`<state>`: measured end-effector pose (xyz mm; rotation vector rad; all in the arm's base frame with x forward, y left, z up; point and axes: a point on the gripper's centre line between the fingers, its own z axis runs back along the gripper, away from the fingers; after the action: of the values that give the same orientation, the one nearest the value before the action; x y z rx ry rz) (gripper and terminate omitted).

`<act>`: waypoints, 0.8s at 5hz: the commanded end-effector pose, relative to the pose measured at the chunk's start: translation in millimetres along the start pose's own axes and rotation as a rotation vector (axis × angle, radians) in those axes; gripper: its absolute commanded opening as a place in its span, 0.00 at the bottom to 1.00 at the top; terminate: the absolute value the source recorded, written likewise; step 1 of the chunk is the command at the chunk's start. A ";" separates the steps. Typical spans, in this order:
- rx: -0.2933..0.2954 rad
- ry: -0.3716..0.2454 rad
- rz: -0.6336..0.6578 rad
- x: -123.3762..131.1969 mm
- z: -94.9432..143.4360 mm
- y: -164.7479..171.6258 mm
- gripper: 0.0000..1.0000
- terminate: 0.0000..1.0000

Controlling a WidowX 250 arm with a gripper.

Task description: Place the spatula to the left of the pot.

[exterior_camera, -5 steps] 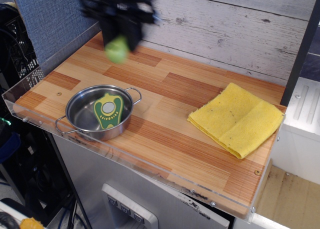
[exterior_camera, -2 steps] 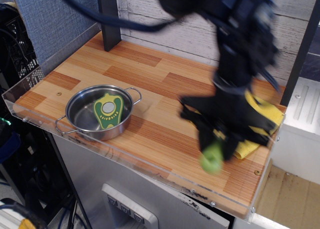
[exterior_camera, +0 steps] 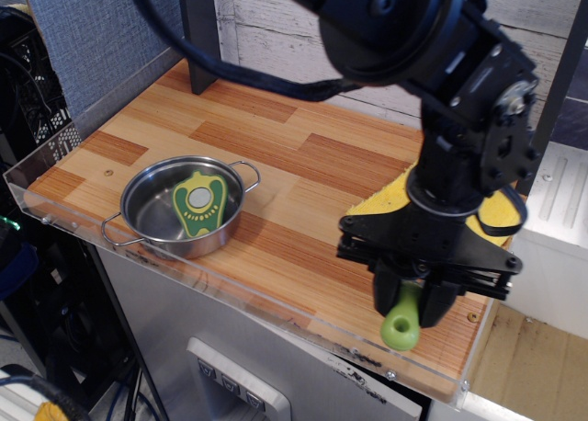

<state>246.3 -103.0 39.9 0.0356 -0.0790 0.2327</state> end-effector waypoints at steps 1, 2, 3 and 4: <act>-0.062 -0.061 0.101 -7.3 20.3 46.1 0.00 0.00; -0.042 -0.047 0.092 -3.6 15.3 58.5 0.00 0.00; -0.029 -0.031 0.044 2.4 7.7 53.7 0.00 0.00; -0.030 -0.009 -0.010 13.5 -3.1 36.9 0.00 0.00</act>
<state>259.7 -63.6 27.5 0.0200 -0.0514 0.2172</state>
